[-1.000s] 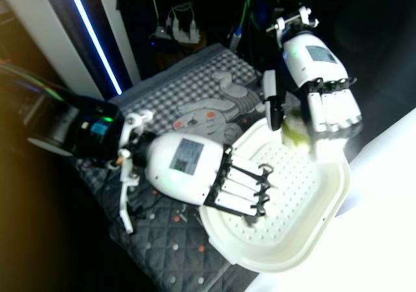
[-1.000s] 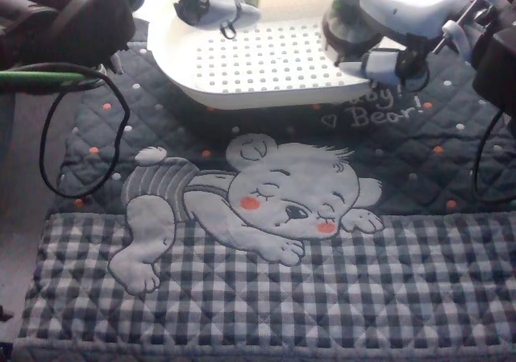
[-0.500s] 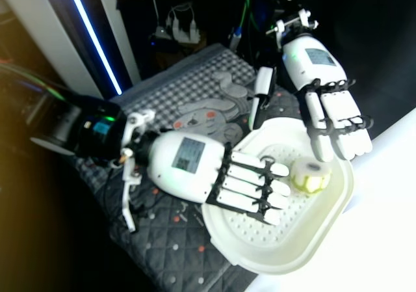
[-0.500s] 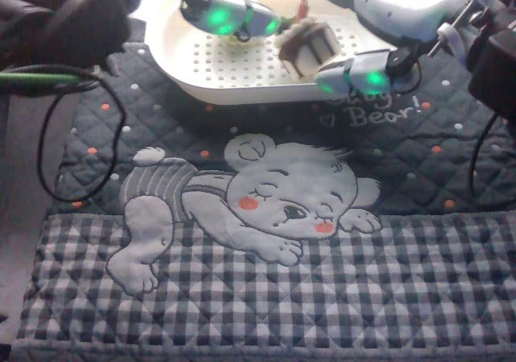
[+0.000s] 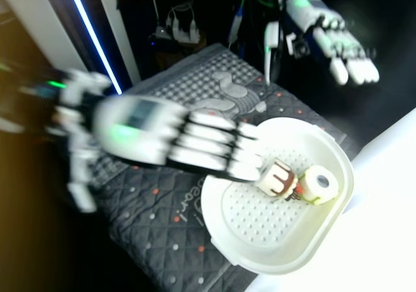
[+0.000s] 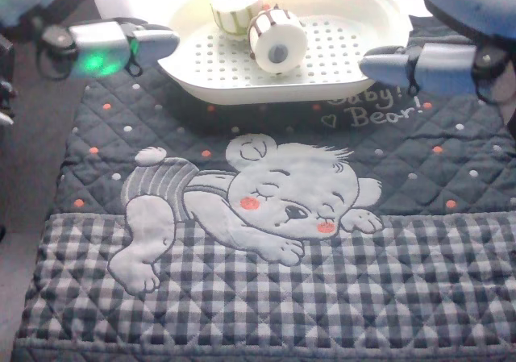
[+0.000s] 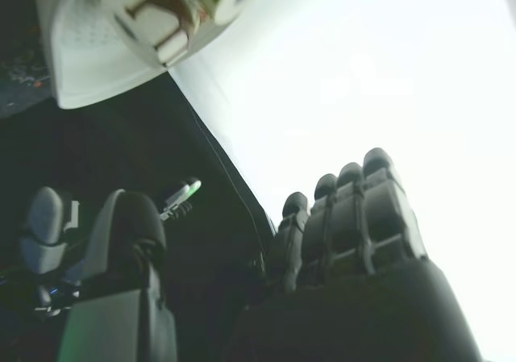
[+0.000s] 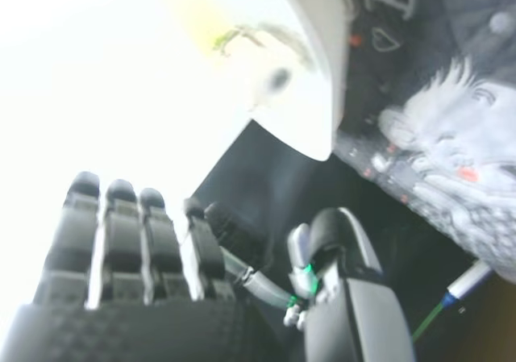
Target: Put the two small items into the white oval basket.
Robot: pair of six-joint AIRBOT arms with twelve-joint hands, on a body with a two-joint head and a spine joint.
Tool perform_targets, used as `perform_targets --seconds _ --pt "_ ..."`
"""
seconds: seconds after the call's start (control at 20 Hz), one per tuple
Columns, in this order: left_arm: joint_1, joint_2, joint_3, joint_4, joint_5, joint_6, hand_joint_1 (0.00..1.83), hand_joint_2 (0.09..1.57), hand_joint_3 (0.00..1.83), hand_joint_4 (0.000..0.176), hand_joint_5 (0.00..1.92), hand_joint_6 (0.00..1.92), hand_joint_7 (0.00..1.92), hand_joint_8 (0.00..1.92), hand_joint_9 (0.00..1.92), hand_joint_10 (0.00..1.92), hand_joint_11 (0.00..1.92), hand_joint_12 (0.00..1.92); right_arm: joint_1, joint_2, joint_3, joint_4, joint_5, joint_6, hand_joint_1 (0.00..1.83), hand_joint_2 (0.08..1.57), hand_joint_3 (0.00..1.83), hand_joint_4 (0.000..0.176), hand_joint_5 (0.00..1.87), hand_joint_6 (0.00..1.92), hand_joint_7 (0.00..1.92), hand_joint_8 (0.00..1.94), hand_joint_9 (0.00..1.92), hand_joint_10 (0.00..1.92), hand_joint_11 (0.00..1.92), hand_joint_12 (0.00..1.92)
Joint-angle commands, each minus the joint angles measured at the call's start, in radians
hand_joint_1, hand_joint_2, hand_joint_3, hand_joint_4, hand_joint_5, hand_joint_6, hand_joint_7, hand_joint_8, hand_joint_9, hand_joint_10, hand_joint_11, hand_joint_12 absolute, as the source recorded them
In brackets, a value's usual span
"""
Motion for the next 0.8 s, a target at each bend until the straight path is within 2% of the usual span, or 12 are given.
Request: perform_targets --seconds 0.0,0.05,0.1,0.15,0.2,0.25,0.35,0.45,0.5,0.6,0.7,0.75 --pt "0.017 0.022 -0.002 -0.004 -0.192 -0.024 0.59 1.17 0.03 0.090 0.00 0.00 0.00 0.00 0.00 0.00 0.00 0.00 -0.020 0.024 -0.005 0.000 0.147 0.010 0.24 1.22 0.03 0.145 0.00 0.00 0.00 0.00 0.00 0.00 0.02 0.01" --pt "0.031 0.026 -0.005 -0.004 -0.205 -0.031 0.59 1.16 0.02 0.074 0.00 0.00 0.00 0.00 0.00 0.00 0.00 0.00 -0.030 0.027 -0.008 0.000 0.158 0.013 0.23 1.23 0.03 0.154 0.00 0.00 0.00 0.00 0.00 0.00 0.02 0.02" --pt "0.069 0.044 -0.022 -0.004 -0.257 -0.050 0.59 1.16 0.02 0.054 0.00 0.00 0.00 0.00 0.00 0.00 0.03 0.01 -0.060 0.043 -0.020 0.000 0.192 0.030 0.17 1.23 0.02 0.131 0.00 0.00 0.00 0.00 0.00 0.00 0.00 0.00" --pt "0.111 0.063 -0.042 -0.006 -0.312 -0.064 0.58 1.16 0.01 0.087 0.00 0.00 0.00 0.00 0.00 0.00 0.01 0.01 -0.090 0.067 -0.033 0.000 0.227 0.068 0.16 1.24 0.02 0.109 0.00 0.00 0.00 0.00 0.00 0.00 0.00 0.00" --pt "0.147 0.079 -0.060 -0.008 -0.357 -0.074 0.58 1.16 0.01 0.118 0.00 0.00 0.00 0.00 0.00 0.00 0.04 0.02 -0.116 0.097 -0.048 0.000 0.258 0.109 0.10 1.20 0.01 0.131 0.00 0.00 0.00 0.00 0.00 0.00 0.00 0.00" --pt "0.184 0.093 -0.079 -0.011 -0.395 -0.080 0.58 1.16 0.01 0.141 0.00 0.00 0.00 0.00 0.00 0.00 0.06 0.03 -0.148 0.126 -0.065 0.000 0.291 0.139 0.10 1.17 0.00 0.135 0.00 0.00 0.00 0.00 0.00 0.00 0.08 0.03" --pt "0.267 0.105 -0.109 -0.030 -0.484 -0.080 0.55 1.16 0.00 0.150 0.00 0.00 0.00 0.00 0.00 0.00 0.00 0.00 -0.231 0.171 -0.095 0.008 0.401 0.170 0.17 1.19 0.00 0.134 0.00 0.00 0.00 0.00 0.00 0.00 0.03 0.03" --pt "0.331 0.115 -0.129 -0.041 -0.545 -0.086 0.56 1.15 0.00 0.141 0.00 0.00 0.00 0.00 0.00 0.00 0.00 0.00 -0.279 0.199 -0.122 0.015 0.465 0.172 0.15 1.23 0.01 0.143 0.00 0.00 0.00 0.00 0.00 0.00 0.01 0.03" --pt "0.364 0.123 -0.139 -0.047 -0.582 -0.099 0.55 1.14 0.00 0.165 0.00 0.00 0.00 0.00 0.00 0.00 0.00 0.00 -0.292 0.209 -0.133 0.016 0.489 0.172 0.19 1.22 0.01 0.158 0.00 0.00 0.00 0.00 0.00 0.00 0.00 0.00" --pt "0.425 0.136 -0.147 -0.059 -0.644 -0.138 0.47 1.20 0.02 0.154 0.00 0.00 0.00 0.00 0.00 0.00 0.00 0.00 -0.310 0.221 -0.148 0.016 0.532 0.172 0.19 1.25 0.01 0.138 0.00 0.00 0.00 0.00 0.00 0.00 0.00 0.00" --pt "0.481 0.145 -0.155 -0.087 -0.707 -0.152 0.50 1.24 0.02 0.122 0.00 0.00 0.00 0.00 0.00 0.00 0.00 0.00 -0.342 0.240 -0.161 0.024 0.579 0.172 0.17 1.25 0.01 0.099 0.00 0.00 0.00 0.00 0.00 0.00 0.00 0.00" --pt "0.496 0.146 -0.156 -0.091 -0.720 -0.153 0.51 1.21 0.01 0.129 0.00 0.00 0.00 0.00 0.00 0.00 0.00 0.00 -0.358 0.249 -0.167 0.030 0.600 0.172 0.15 1.25 0.01 0.088 0.00 0.00 0.00 0.00 0.00 0.00 0.00 0.00"
